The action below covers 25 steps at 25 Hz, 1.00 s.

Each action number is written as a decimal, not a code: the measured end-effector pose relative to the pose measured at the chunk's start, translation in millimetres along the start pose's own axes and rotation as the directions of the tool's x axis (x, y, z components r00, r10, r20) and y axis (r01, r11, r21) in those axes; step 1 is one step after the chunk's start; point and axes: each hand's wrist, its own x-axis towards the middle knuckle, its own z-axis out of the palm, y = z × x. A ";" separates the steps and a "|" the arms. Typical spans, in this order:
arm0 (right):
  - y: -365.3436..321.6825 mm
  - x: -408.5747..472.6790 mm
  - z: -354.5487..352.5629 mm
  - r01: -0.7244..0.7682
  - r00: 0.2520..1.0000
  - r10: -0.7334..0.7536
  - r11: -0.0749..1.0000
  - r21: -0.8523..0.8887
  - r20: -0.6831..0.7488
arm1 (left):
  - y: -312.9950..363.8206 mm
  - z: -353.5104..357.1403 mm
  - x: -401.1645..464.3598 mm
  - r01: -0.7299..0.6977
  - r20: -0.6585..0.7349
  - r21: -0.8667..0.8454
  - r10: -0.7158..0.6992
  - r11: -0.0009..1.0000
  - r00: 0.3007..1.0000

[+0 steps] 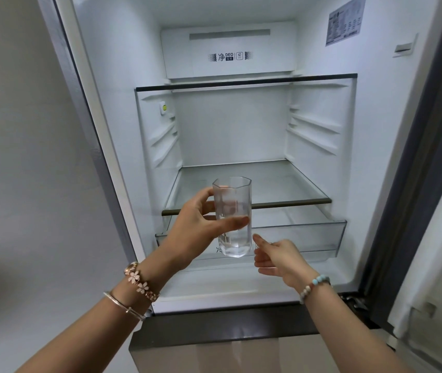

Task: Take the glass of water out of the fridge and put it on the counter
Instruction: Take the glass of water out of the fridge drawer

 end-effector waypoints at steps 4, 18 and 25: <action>-11.0 23.4 6.8 -0.001 1.000 0.000 1.000 -0.014 -0.012 | -3.9 -3.1 1.4 -0.004 -0.005 0.014 0.004 1.000 1.000; -33.6 50.5 18.1 -0.028 0.999 0.035 0.986 -0.166 0.036 | -18.4 -20.4 6.4 0.001 -0.040 0.004 -0.001 1.000 0.999; -106.3 -53.7 27.7 0.269 0.793 -0.368 0.926 0.264 0.485 | -10.8 -33.0 0.0 -0.019 -0.074 -0.039 0.016 0.999 0.997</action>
